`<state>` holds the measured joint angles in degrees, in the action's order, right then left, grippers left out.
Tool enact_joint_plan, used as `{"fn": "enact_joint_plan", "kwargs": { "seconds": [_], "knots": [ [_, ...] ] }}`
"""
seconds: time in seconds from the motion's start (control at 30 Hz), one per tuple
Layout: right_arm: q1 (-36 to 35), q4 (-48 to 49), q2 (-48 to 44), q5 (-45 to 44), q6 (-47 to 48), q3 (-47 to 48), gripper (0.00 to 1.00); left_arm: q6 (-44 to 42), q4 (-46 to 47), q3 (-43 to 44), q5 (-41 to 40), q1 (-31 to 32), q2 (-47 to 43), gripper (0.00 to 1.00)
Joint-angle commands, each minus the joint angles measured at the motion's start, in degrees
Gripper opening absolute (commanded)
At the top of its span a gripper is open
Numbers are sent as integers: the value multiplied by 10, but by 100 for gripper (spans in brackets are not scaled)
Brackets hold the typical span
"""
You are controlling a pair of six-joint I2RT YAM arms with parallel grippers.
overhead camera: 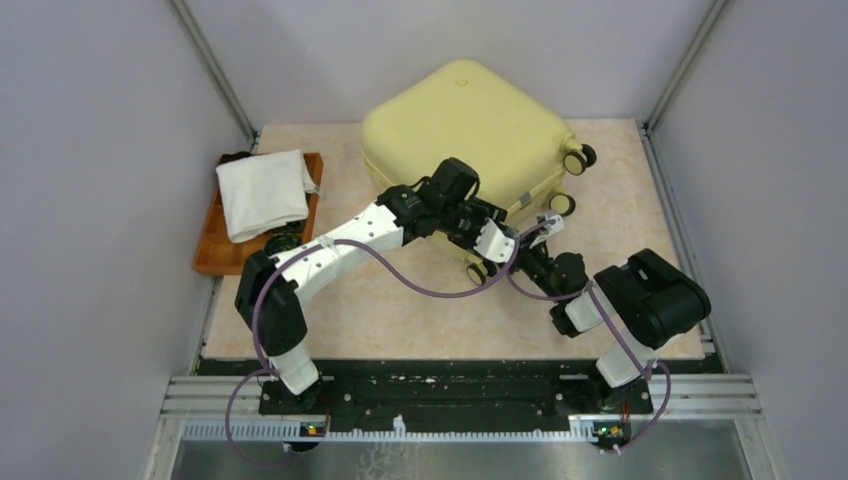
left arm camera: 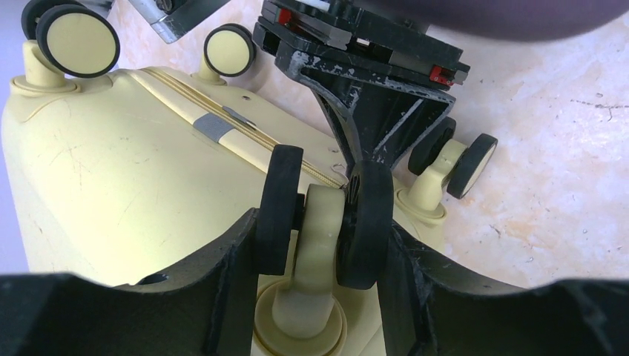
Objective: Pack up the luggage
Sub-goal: Zip the luggage at the center of the board.
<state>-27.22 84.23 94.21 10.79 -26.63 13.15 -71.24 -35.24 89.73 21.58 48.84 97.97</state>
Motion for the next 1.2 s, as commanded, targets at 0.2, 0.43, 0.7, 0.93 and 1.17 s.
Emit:
{"fn": "enact_joint_plan", "kwargs": {
  "seconds": [0.2,0.43,0.7,0.93,1.17],
  "knots": [
    [-13,30,-32,46,2,24,19,117,120,11,-6,-16,-70,0],
    [-23,5,-50,43,10,19,17,120,115,12,-3,-16,-72,0],
    [-25,36,-54,21,-4,-1,0,161,130,11,-1,-22,-71,0],
    [-63,67,-63,-22,17,-23,0,245,164,22,-2,-32,-57,0],
    [-113,111,-43,-83,38,-37,0,311,137,96,13,-49,-6,0]
  ]
}}
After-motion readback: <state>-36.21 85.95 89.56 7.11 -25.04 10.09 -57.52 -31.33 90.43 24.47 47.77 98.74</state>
